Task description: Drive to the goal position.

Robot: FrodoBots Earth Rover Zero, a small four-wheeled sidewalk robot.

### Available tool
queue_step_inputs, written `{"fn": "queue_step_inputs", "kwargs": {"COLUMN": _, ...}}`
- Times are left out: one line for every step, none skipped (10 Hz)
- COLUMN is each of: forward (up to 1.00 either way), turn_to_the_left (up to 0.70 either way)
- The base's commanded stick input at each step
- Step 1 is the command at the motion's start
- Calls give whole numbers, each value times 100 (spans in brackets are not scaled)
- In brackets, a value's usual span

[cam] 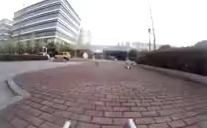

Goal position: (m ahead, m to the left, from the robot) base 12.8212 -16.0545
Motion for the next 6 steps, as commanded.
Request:
{"fn": "queue_step_inputs", "kwargs": {"forward": 70, "turn_to_the_left": -14}}
{"fn": "queue_step_inputs", "kwargs": {"forward": 70, "turn_to_the_left": -14}}
{"fn": "queue_step_inputs", "kwargs": {"forward": 70, "turn_to_the_left": -14}}
{"fn": "queue_step_inputs", "kwargs": {"forward": 70, "turn_to_the_left": -14}}
{"fn": "queue_step_inputs", "kwargs": {"forward": 70, "turn_to_the_left": -14}}
{"fn": "queue_step_inputs", "kwargs": {"forward": 70, "turn_to_the_left": -14}}
